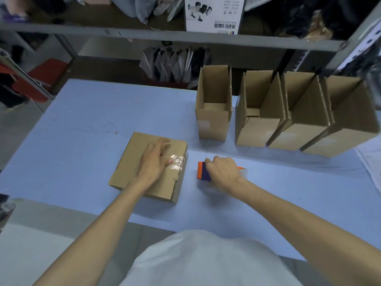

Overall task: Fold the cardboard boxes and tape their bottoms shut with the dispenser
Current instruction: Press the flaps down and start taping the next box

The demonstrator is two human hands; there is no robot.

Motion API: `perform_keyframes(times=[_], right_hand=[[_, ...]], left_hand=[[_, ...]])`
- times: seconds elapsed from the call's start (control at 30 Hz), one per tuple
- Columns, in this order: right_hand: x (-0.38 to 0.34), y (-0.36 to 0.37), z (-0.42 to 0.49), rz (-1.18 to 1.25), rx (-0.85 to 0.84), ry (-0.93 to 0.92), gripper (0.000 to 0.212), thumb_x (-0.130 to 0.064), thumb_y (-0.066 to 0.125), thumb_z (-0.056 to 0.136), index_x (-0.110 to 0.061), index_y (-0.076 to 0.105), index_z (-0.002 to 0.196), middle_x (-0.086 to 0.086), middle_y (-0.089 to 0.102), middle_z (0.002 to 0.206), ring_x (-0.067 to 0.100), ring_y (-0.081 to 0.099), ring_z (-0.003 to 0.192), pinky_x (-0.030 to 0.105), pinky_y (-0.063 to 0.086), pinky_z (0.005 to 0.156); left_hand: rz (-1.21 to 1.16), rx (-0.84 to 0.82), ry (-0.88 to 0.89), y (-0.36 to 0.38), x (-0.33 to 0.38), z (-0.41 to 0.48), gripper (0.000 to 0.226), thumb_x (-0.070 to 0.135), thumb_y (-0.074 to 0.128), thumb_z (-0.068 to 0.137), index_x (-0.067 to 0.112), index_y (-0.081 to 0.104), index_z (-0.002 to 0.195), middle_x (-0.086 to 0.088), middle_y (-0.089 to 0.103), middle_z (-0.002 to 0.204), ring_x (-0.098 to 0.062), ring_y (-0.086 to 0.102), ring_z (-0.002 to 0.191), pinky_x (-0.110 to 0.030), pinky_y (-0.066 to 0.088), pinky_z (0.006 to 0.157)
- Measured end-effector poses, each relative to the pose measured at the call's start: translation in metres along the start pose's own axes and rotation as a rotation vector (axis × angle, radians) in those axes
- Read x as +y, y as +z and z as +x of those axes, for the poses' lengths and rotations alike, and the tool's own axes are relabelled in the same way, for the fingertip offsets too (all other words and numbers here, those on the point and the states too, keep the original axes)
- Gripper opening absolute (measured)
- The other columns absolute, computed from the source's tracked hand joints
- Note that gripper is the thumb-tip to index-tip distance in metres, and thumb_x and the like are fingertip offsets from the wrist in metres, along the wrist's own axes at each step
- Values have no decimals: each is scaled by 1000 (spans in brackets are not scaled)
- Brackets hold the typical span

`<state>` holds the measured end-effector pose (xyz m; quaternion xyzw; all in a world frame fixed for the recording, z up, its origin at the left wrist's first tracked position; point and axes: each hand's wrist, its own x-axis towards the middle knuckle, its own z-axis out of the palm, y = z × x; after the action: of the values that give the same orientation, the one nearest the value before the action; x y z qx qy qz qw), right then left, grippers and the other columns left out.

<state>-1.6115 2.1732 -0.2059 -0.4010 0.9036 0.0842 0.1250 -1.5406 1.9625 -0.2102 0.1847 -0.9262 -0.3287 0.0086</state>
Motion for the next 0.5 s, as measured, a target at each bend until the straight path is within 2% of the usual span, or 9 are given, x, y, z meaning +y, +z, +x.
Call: perform_keyframes(times=[0.1, 0.17, 0.2, 0.27, 0.33, 0.4, 0.43, 0.5], right_hand=[[17, 7, -18, 123, 114, 148, 45, -42, 64, 77, -15, 49, 109, 7, 57, 90, 30, 54, 70, 29, 24, 53], [24, 12, -25, 189, 133, 185, 46, -46, 63, 76, -18, 49, 110, 6, 55, 87, 29, 57, 72, 29, 29, 56], [27, 13, -29, 215, 131, 192, 47, -46, 63, 76, -19, 49, 111, 5, 55, 87, 29, 59, 74, 29, 31, 57], [30, 16, -36, 279, 151, 209, 47, -49, 63, 76, -21, 51, 113, 2, 51, 83, 28, 59, 75, 28, 33, 57], [31, 15, -44, 366, 204, 212, 52, -52, 65, 74, -25, 52, 116, -1, 53, 81, 25, 58, 74, 28, 36, 58], [31, 12, -54, 496, 307, 184, 61, -54, 72, 70, -28, 55, 123, -4, 56, 80, 21, 57, 72, 26, 37, 59], [32, 10, -60, 559, 370, 157, 66, -53, 76, 67, -29, 56, 126, -7, 55, 79, 20, 57, 70, 25, 38, 59], [32, 4, -70, 621, 482, 91, 73, -50, 83, 62, -25, 60, 127, -7, 55, 76, 18, 55, 66, 25, 42, 57]], left_hand=[[186, -136, 202, 13, 9, -5, 27, 10, 57, 91, 24, 63, 113, -6, 54, 113, -27, 55, 94, -32, 44, 78], [301, -160, 246, 18, 14, -7, 14, 16, 57, 89, 24, 63, 99, -2, 52, 102, -27, 50, 93, -32, 39, 71], [388, -153, 294, 21, 14, -7, 15, 16, 56, 88, 23, 63, 98, -2, 49, 99, -27, 48, 94, -33, 39, 71], [607, -195, 385, 25, 15, -4, 23, 11, 52, 90, 21, 64, 106, -5, 45, 106, -27, 44, 100, -34, 39, 76], [739, -275, 369, 24, 23, -1, 31, 8, 48, 90, 21, 64, 113, -7, 42, 115, -28, 42, 107, -34, 38, 79], [667, -300, 331, 22, 34, 0, 42, 2, 47, 87, 22, 62, 121, -8, 42, 115, -28, 43, 107, -33, 37, 78], [496, -272, 268, 21, 39, -2, 45, -1, 46, 88, 22, 60, 124, -8, 45, 113, -27, 46, 104, -32, 38, 77], [-33, -212, 33, 20, 54, -10, 30, 10, 46, 96, 19, 63, 120, -6, 57, 110, -21, 56, 98, -26, 42, 78]])
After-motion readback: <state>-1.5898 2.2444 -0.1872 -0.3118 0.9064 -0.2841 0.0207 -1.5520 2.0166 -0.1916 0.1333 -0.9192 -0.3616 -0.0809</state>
